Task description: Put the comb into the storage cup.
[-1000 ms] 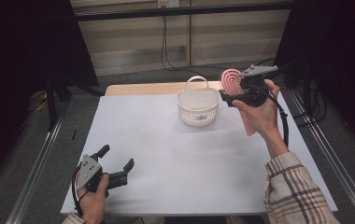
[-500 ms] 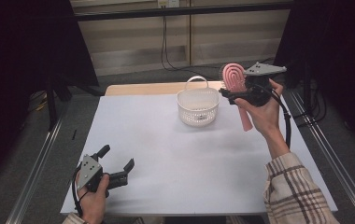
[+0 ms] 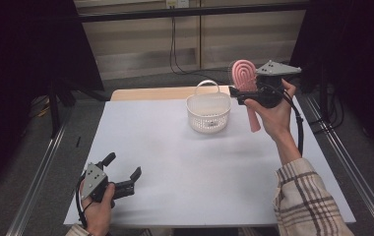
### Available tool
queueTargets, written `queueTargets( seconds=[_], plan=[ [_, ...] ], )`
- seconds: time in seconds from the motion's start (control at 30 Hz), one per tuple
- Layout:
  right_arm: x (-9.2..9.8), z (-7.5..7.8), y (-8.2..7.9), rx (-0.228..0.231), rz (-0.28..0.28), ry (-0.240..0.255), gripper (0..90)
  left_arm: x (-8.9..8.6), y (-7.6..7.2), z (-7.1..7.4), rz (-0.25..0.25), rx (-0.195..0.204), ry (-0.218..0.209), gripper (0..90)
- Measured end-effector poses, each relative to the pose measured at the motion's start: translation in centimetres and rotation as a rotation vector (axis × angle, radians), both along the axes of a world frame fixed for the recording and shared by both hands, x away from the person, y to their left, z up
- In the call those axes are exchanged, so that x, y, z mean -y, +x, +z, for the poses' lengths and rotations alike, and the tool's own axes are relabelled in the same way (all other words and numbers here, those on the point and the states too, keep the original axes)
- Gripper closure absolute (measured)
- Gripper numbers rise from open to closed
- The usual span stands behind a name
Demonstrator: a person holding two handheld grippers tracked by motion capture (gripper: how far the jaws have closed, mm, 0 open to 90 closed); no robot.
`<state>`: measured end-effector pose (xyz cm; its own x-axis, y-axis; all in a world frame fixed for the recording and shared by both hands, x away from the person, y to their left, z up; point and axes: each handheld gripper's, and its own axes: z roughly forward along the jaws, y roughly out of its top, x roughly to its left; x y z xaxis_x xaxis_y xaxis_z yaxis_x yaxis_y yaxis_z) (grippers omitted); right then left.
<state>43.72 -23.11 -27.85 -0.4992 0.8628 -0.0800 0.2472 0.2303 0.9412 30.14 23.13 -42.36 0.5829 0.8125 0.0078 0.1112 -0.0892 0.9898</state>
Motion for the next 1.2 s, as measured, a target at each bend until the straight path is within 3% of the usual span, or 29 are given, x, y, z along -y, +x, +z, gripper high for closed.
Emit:
queueTargets(
  seconds=[0.8,1.2],
  plan=[
    [-2.0,1.4,2.5,0.059,-0.011,0.078,19.4,-0.1,0.0,0.0,0.008,0.000,-0.004,1.4],
    [-1.9,1.2,3.7,0.076,-0.040,0.138,19.4,-0.1,0.0,0.0,0.007,-0.001,-0.007,1.4]
  ],
)
